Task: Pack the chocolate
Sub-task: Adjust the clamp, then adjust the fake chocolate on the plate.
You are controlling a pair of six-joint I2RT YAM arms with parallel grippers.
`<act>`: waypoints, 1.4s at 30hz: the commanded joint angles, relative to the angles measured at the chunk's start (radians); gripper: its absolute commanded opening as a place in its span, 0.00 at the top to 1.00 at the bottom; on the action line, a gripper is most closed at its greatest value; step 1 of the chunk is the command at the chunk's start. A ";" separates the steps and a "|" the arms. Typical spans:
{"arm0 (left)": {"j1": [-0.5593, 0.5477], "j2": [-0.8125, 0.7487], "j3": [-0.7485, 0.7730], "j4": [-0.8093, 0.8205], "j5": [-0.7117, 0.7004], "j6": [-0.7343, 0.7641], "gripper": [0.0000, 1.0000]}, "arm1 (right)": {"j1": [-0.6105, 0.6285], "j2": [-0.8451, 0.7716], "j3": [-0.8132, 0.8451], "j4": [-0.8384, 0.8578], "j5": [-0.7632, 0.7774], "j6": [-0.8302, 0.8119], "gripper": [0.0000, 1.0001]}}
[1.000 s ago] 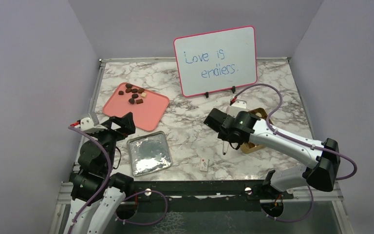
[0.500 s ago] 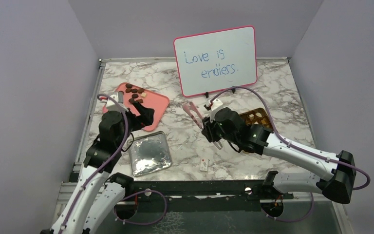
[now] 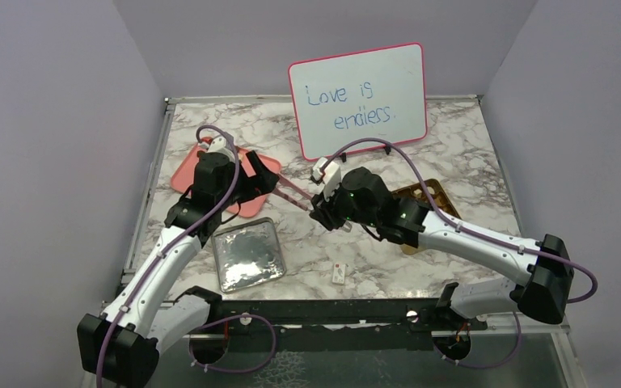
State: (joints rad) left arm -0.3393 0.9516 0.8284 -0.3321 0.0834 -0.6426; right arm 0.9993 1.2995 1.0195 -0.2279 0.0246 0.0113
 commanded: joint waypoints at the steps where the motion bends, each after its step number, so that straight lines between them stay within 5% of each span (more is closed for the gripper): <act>1: 0.006 -0.013 -0.020 -0.034 -0.126 0.024 0.06 | -0.004 -0.017 0.062 0.110 -0.032 -0.059 0.60; 11: 0.006 -0.079 -0.025 -0.068 -0.236 0.050 0.06 | -0.004 0.081 0.136 0.112 -0.031 -0.130 0.60; 19: 0.006 -0.279 0.055 -0.098 -0.335 0.095 0.02 | -0.004 0.303 0.313 0.037 -0.001 -0.159 0.60; 33: 0.006 -0.627 -0.040 -0.085 -0.469 0.097 0.01 | -0.005 0.841 0.853 -0.126 0.118 -0.132 0.58; 42: 0.006 -0.689 -0.151 -0.087 -0.494 0.116 0.01 | -0.039 1.018 1.011 -0.149 0.108 -0.056 0.57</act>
State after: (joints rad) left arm -0.3393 0.2863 0.7082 -0.4217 -0.3714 -0.5446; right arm 0.9859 2.2753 1.9705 -0.3531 0.1226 -0.0948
